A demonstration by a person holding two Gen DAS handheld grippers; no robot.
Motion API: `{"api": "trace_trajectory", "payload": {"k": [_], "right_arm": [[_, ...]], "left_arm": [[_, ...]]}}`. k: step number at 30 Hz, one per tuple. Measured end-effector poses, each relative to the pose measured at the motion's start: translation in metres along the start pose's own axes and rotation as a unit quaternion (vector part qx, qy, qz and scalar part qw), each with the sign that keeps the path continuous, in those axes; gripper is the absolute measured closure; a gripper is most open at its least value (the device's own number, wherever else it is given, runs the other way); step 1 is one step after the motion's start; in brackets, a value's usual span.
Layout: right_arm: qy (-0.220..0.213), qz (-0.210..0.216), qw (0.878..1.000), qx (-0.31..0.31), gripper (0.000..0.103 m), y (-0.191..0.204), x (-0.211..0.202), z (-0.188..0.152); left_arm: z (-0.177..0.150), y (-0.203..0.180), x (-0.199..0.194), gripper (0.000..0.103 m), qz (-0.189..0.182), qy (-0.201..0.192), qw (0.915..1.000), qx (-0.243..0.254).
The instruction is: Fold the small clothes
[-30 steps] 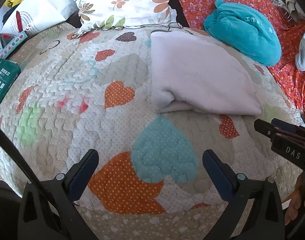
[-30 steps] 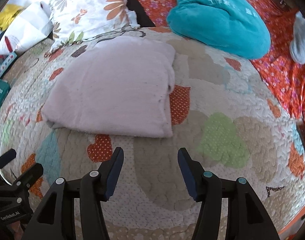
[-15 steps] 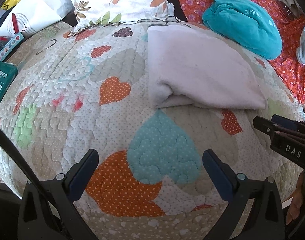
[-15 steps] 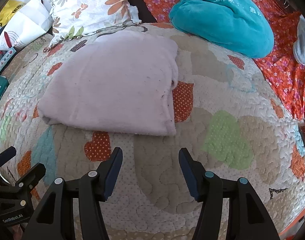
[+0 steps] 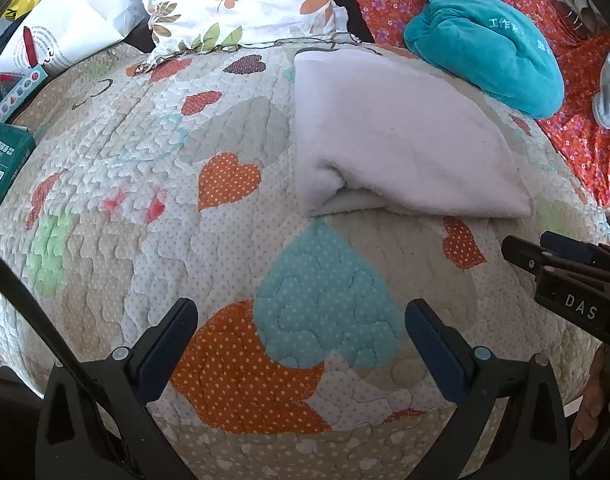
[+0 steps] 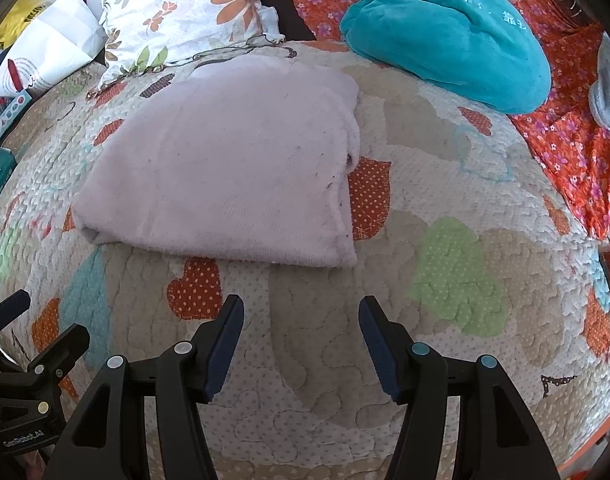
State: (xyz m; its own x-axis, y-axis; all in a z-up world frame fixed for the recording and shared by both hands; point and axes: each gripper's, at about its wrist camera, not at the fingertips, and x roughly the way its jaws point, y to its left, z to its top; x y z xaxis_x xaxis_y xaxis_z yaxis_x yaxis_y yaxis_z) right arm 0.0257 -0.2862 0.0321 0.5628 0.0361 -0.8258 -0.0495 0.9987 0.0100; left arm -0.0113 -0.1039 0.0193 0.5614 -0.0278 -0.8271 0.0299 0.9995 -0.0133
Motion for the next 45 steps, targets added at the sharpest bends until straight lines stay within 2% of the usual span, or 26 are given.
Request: {"api": "trace_trajectory", "payload": {"k": [22,28,33,37,45], "right_arm": [[-0.011,-0.002,1.0,0.003,0.037,-0.004,-0.004,0.0],[-0.02,-0.003,1.0,0.007,0.037,-0.005,-0.008,0.001],[-0.03,-0.002,0.999,0.017,0.037,-0.008,-0.011,0.003],[-0.028,0.002,0.999,0.021,0.037,-0.008,-0.01,0.003],[-0.057,0.005,0.998,0.026,0.037,-0.004,-0.019,0.007]], "left_arm": [[0.001,-0.004,-0.016,0.0,0.0,-0.047,0.9989,0.002],[0.004,-0.002,-0.012,0.0,0.001,-0.038,0.9993,0.002],[0.017,0.019,0.003,0.0,0.036,-0.036,0.9984,-0.025],[0.021,0.035,0.012,0.0,0.045,-0.018,0.9975,-0.052],[0.016,0.03,0.012,0.0,0.046,-0.013,0.9979,-0.044]]}}
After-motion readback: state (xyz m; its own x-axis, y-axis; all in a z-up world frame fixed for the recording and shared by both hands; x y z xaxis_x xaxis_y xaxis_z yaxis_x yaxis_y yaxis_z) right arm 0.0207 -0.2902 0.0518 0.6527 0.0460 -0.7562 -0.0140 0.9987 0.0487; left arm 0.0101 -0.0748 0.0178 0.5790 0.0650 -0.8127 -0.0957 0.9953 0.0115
